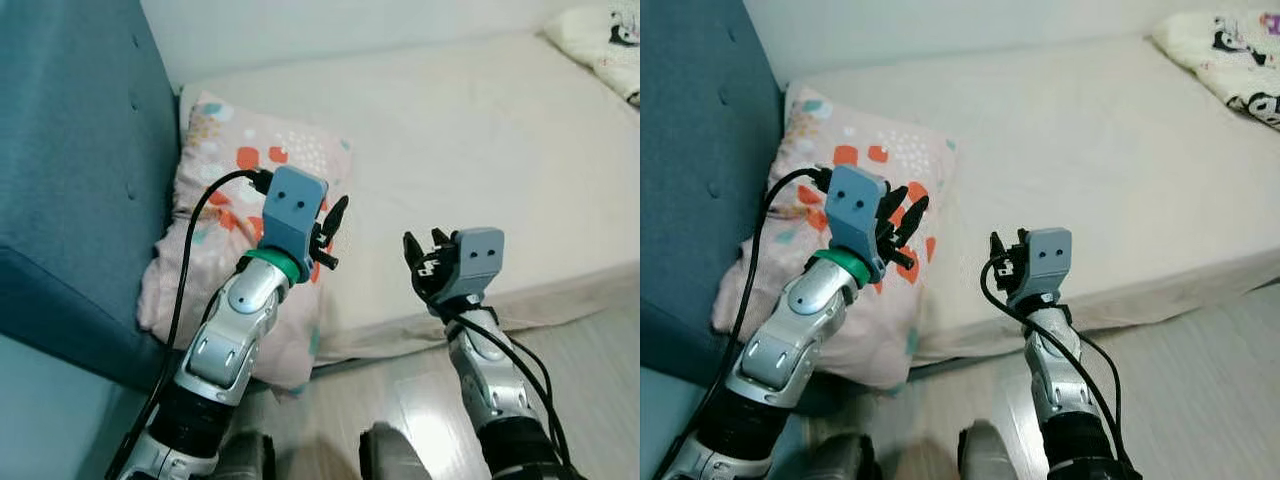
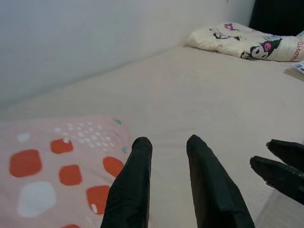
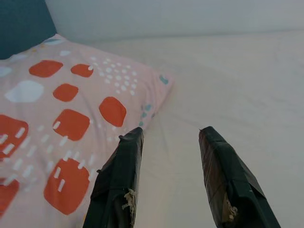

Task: Clean up the room

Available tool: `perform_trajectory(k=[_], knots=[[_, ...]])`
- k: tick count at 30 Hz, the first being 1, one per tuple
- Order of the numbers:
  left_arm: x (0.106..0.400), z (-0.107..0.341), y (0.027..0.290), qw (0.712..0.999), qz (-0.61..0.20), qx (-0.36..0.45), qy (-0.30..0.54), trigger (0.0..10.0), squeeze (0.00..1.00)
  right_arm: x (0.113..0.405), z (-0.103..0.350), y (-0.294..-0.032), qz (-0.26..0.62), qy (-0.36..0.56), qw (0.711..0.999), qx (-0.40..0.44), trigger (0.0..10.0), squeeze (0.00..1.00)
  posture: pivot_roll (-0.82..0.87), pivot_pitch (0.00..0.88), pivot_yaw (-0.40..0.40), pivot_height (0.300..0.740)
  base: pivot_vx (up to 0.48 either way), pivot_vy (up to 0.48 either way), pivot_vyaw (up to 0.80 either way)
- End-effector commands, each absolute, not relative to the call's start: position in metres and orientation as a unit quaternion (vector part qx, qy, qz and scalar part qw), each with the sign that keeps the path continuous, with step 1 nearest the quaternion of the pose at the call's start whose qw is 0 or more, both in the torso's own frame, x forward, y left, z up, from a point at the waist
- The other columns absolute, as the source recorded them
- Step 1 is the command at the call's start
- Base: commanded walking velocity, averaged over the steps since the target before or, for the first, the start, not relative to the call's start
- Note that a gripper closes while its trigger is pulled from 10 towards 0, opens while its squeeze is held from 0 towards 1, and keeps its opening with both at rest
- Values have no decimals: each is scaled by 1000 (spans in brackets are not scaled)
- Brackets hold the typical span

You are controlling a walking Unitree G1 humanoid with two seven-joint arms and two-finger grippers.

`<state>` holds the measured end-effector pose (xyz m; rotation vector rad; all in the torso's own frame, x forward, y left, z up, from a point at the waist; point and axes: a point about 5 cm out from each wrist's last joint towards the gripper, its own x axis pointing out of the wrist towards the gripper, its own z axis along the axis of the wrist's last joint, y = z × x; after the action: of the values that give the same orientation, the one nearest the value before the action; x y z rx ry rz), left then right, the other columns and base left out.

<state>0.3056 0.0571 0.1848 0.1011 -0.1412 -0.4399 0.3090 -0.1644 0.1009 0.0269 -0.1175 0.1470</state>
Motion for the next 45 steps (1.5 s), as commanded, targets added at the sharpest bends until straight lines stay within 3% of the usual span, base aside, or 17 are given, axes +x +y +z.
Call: perform_trajectory(k=[1,19,26,45], knots=[[305,178,55,971,-227,52,-61,10000,0,308,96,-165,73,-48,996,12,10000,0,-28,25,20,731,0,0,0],[309,182,57,972,-222,42,-69,10000,0,310,96,-166,65,-48,997,-20,10000,0,-31,21,20,740,0,0,0],[309,181,56,973,-217,39,-74,10000,0,310,99,-168,60,-59,996,-1,10000,0,-33,18,18,740,0,0,520],[312,182,55,972,-212,45,-88,10000,0,312,97,-173,47,-52,997,-24,10000,0,-35,18,19,740,451,0,156]])
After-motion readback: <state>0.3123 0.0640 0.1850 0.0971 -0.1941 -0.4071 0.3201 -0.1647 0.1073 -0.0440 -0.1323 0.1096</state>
